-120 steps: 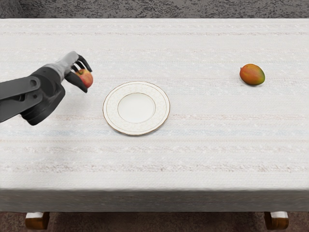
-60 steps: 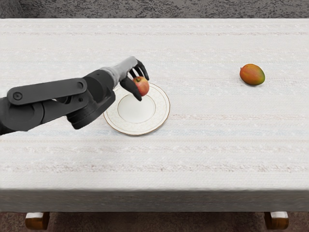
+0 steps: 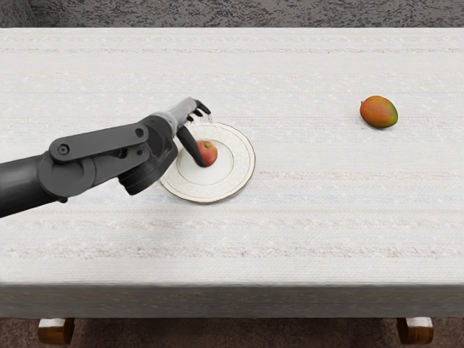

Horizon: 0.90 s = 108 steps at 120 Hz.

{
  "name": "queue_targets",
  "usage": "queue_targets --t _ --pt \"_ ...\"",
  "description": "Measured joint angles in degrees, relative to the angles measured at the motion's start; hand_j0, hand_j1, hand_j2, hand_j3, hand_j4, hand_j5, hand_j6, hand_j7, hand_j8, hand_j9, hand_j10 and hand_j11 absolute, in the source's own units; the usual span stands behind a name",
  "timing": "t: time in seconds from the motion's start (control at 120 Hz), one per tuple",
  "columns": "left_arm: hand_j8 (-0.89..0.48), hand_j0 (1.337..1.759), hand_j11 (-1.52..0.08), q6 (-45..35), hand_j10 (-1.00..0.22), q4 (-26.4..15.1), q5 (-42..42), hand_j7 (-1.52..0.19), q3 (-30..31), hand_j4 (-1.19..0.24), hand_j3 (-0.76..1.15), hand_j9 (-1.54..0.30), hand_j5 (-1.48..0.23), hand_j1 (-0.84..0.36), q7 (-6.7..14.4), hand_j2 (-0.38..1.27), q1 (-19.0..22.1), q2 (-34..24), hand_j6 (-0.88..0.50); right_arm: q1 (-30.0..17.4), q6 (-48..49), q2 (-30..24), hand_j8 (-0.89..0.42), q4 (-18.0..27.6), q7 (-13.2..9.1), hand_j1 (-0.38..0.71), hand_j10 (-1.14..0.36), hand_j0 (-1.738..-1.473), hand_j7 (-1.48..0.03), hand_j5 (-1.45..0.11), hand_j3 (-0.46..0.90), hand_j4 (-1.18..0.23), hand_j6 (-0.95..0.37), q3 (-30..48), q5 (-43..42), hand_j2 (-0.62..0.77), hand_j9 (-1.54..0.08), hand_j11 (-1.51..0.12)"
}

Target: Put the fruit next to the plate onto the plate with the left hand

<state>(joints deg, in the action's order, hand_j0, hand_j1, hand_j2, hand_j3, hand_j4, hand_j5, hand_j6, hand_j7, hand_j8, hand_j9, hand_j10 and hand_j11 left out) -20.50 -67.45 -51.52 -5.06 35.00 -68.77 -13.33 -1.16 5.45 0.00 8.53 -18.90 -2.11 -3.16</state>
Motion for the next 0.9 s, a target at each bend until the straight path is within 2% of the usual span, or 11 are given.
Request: queue_targets --t 0.067,0.117,0.183,0.333,0.367,0.442,0.475,0.617,0.717,0.783,0.9 --pt "-0.17 1.657 -0.30 -0.05 -0.23 -2.93 0.41 -0.30 -1.56 -0.22 0.00 -0.30 -0.31 0.12 0.00 0.14 -1.25 -1.01 -0.17 0.00 0.00 0.00 0.00 0.00 0.00 -0.35 0.00 -1.658 0.00 0.00 0.00 0.00 0.00 0.00 0.00 0.00 0.00 0.00" --pt "-0.14 1.658 -0.24 -0.05 -0.18 -6.01 2.16 -0.24 -3.03 -0.18 0.00 -0.24 -0.25 0.16 0.00 0.11 -3.26 -5.29 -0.14 -0.01 0.02 0.00 0.00 0.00 0.00 -0.35 0.00 -1.658 0.00 0.00 0.00 0.00 0.00 0.00 0.00 0.00 0.00 0.00" --pt "-0.10 1.658 -0.18 0.00 -0.14 -10.72 5.83 -0.18 -5.42 -0.13 0.00 -0.18 -0.19 0.21 0.00 0.08 -3.19 -10.41 -0.10 0.00 0.02 0.00 0.00 0.00 0.00 -0.35 0.00 -1.658 0.00 0.00 0.00 0.00 0.00 -0.01 0.00 0.00 0.00 0.00" --pt "-0.06 1.658 -0.10 4.02 -0.08 -17.21 21.03 -0.10 -10.19 -0.07 0.00 -0.10 -0.10 0.27 0.00 0.04 -2.62 -13.98 -0.06 0.01 0.00 0.00 0.00 0.00 0.00 -0.35 0.00 -1.658 0.00 0.00 0.00 0.00 0.00 -0.05 0.00 0.00 0.00 0.00" --pt "-0.05 1.658 -0.09 7.67 -0.07 -17.79 25.76 -0.09 -11.95 -0.07 0.00 -0.09 -0.09 0.28 0.00 0.04 -1.10 -16.18 -0.05 0.01 0.00 0.00 0.00 0.00 0.00 -0.35 0.00 -1.658 0.00 0.00 0.00 0.00 0.00 -0.06 0.00 0.00 0.00 0.00" --pt "-0.04 1.658 -0.07 19.70 -0.05 -18.57 35.64 -0.07 -19.38 -0.05 0.00 -0.07 -0.07 0.29 0.00 0.03 7.90 -21.02 -0.04 0.01 0.00 0.00 0.00 0.00 0.00 -0.35 0.00 -1.658 0.00 0.00 0.00 0.00 0.00 -0.08 0.00 0.00 0.00 0.00" --pt "-0.04 1.658 -0.06 25.28 -0.05 -18.77 39.71 -0.06 -22.94 -0.05 0.00 -0.06 -0.06 0.30 0.00 0.02 10.47 -23.13 -0.04 0.01 0.00 0.00 0.00 0.00 0.00 -0.35 0.00 -1.658 0.00 0.00 0.00 0.00 0.00 -0.08 0.00 0.00 0.00 0.00" --pt "-0.03 1.658 -0.04 45.95 -0.03 -19.15 59.93 -0.04 -30.90 -0.03 0.00 -0.04 -0.04 0.31 0.00 0.01 14.59 -34.57 -0.03 0.01 0.03 0.00 0.00 0.10 0.00 -0.35 0.00 -1.658 0.00 0.00 0.00 0.00 0.00 -0.04 0.00 0.00 0.00 0.00" --pt "-0.02 1.658 -0.03 51.86 -0.03 -19.10 69.59 -0.03 -32.83 -0.03 0.00 -0.03 -0.03 0.32 0.00 0.01 18.23 -38.94 -0.02 0.01 0.07 0.00 0.00 0.16 0.00 -0.35 0.00 -1.658 0.00 0.00 0.00 0.00 0.00 -0.02 0.00 0.00 0.00 0.00" --pt "-0.02 1.658 -0.03 53.60 -0.02 -19.06 74.07 -0.03 -33.37 -0.02 0.00 -0.03 -0.03 0.32 0.00 0.01 21.41 -44.11 -0.02 0.01 0.08 0.00 0.00 0.21 0.00 -0.35 0.00 -1.658 0.00 0.00 0.00 0.00 0.00 -0.01 0.00 0.00 0.00 0.00" --pt "-0.02 1.658 -0.03 54.91 -0.02 -18.97 77.22 -0.03 -33.66 -0.02 0.00 -0.03 -0.03 0.33 0.00 0.01 21.98 -48.04 -0.02 0.01 0.08 0.00 0.00 0.25 0.00 -0.35 0.00 -1.658 0.00 0.00 0.00 0.00 0.00 0.00 0.00 0.00 0.00 0.00"
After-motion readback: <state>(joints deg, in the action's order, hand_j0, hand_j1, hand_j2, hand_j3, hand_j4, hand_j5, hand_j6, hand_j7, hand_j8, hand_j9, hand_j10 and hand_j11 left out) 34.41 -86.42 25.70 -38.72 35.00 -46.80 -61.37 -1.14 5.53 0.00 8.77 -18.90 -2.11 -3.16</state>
